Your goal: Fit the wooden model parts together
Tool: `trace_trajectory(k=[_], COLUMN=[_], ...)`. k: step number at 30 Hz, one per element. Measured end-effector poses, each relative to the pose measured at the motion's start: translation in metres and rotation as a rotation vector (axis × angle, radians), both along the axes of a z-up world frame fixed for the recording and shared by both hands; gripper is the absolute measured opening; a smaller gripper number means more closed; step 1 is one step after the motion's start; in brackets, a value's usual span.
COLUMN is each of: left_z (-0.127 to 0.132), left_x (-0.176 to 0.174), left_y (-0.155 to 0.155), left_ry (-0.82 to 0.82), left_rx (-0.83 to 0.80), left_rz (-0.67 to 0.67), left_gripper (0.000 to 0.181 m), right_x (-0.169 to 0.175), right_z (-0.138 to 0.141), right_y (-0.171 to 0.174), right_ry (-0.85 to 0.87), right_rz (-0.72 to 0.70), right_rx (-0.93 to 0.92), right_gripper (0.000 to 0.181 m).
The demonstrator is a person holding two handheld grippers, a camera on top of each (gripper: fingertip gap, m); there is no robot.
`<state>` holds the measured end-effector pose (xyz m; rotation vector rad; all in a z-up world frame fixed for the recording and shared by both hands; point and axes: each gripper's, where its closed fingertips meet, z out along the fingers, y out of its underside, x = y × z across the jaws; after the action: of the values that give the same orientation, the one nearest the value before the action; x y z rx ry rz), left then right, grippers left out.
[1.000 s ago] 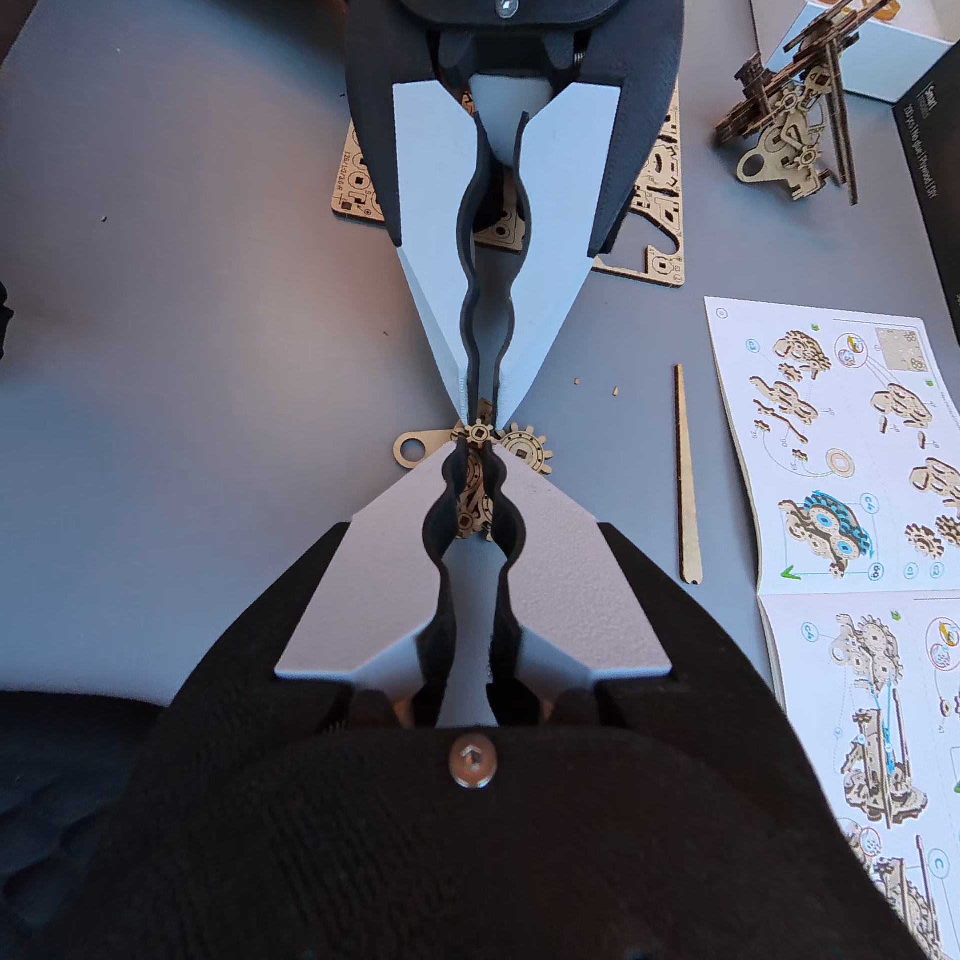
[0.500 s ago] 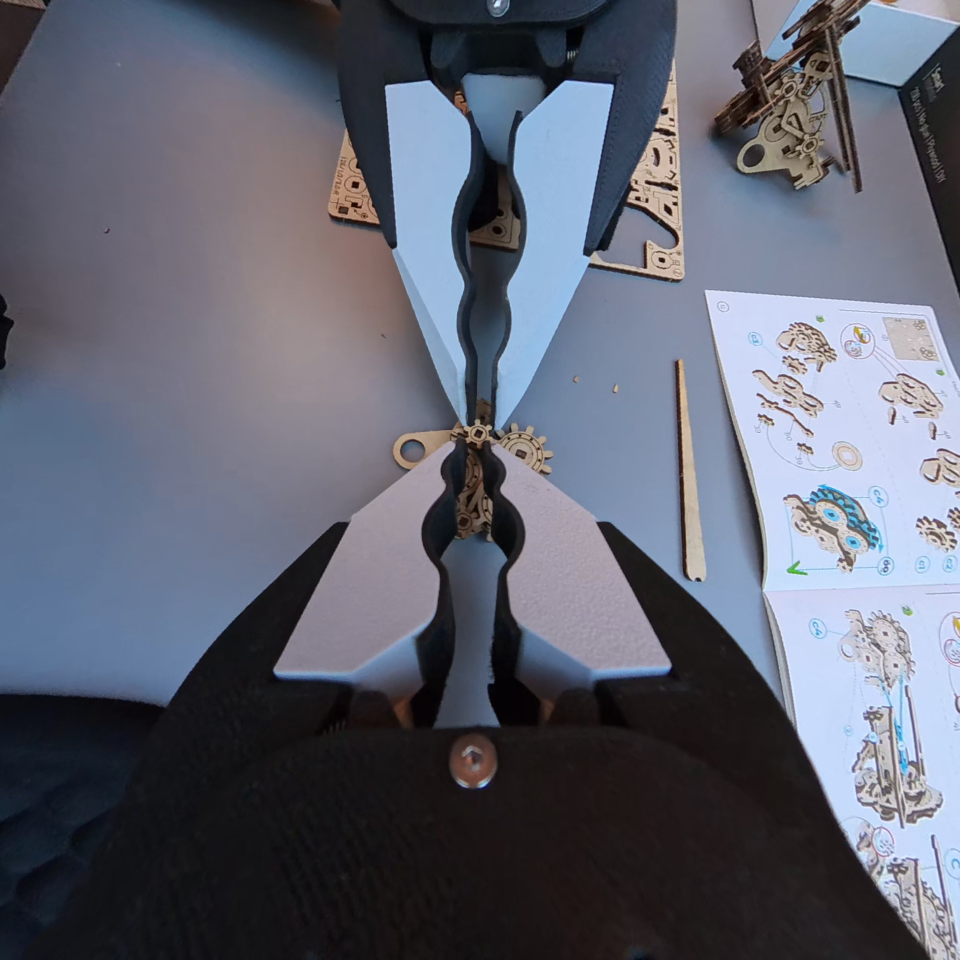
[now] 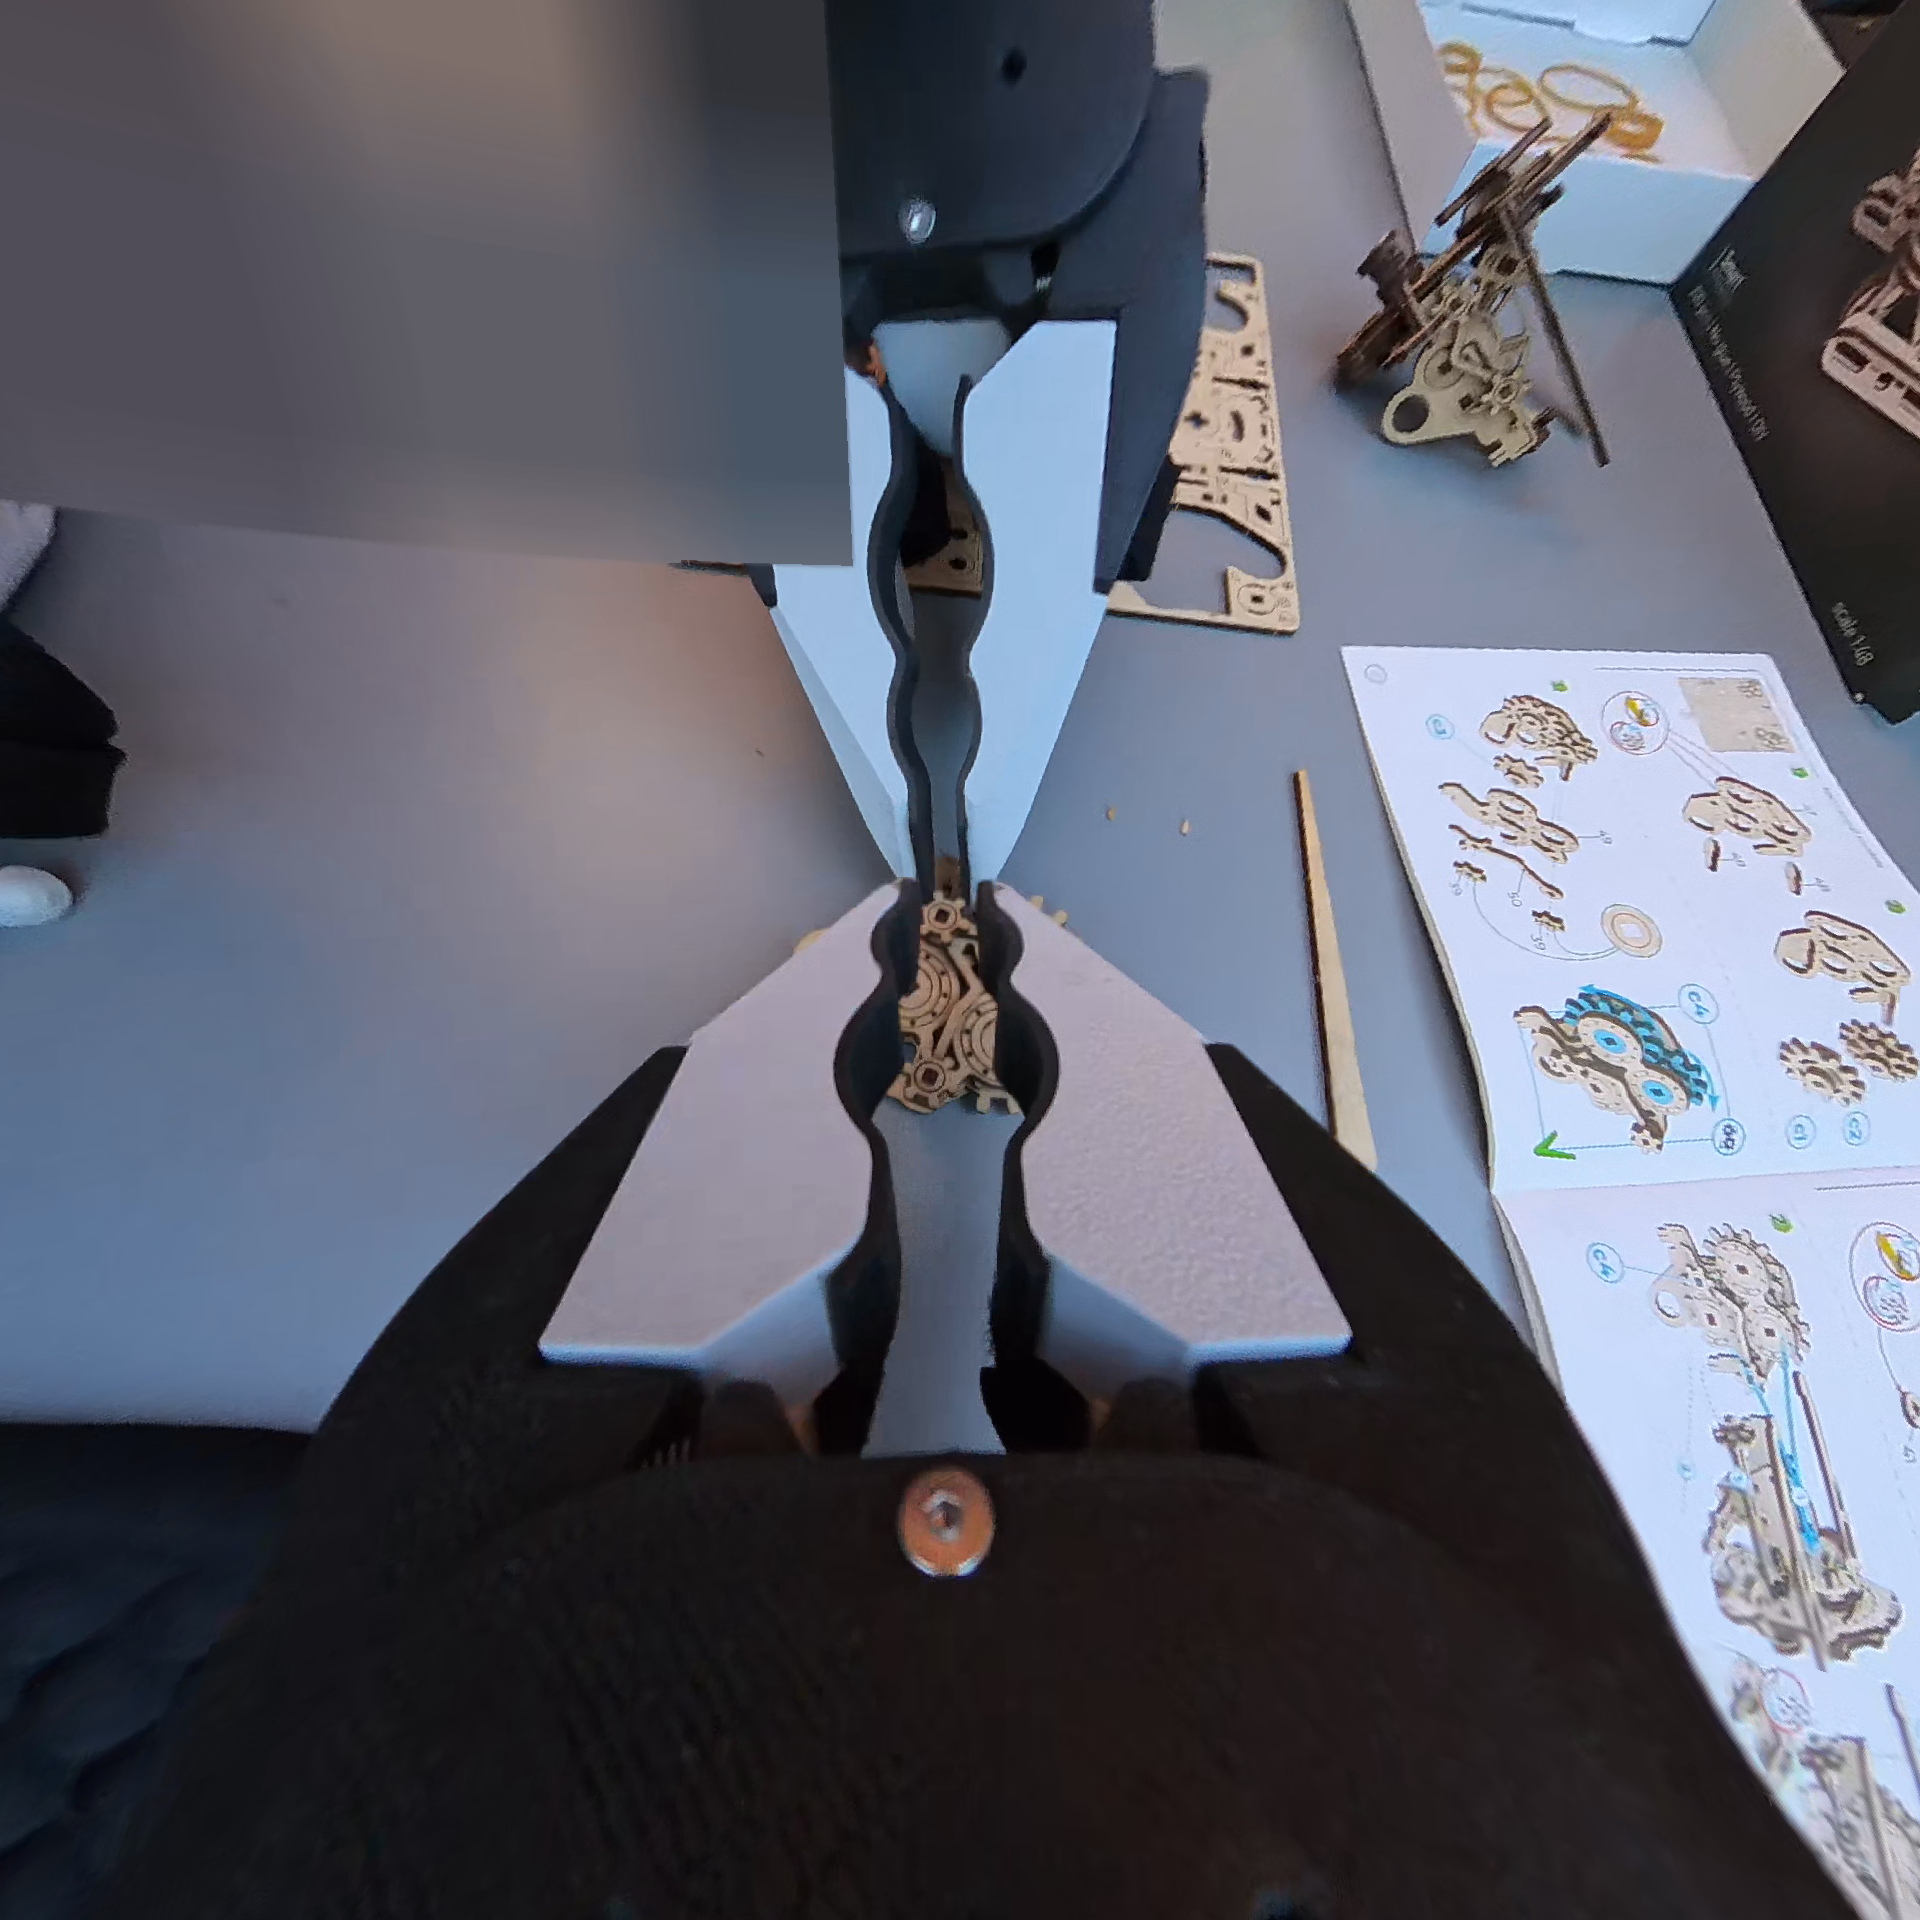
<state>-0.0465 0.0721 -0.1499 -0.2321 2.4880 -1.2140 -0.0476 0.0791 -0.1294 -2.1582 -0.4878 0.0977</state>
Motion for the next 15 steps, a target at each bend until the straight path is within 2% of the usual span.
trace_trajectory(k=[3, 15], left_z=[0.0, 0.0], left_x=[0.0, 0.001], left_y=[0.0, 0.0], left_ry=[-0.002, -0.004], left_rx=[0.004, 0.007], left_rz=[0.001, 0.005], left_gripper=[0.004, 0.004], right_x=[-0.001, 0.0], right_z=[0.001, -0.015], right_y=[0.001, 0.004], right_ry=[0.077, 0.027], right_rz=[-0.006, -0.007], right_rx=[0.011, -0.026], right_gripper=[0.003, 0.0])
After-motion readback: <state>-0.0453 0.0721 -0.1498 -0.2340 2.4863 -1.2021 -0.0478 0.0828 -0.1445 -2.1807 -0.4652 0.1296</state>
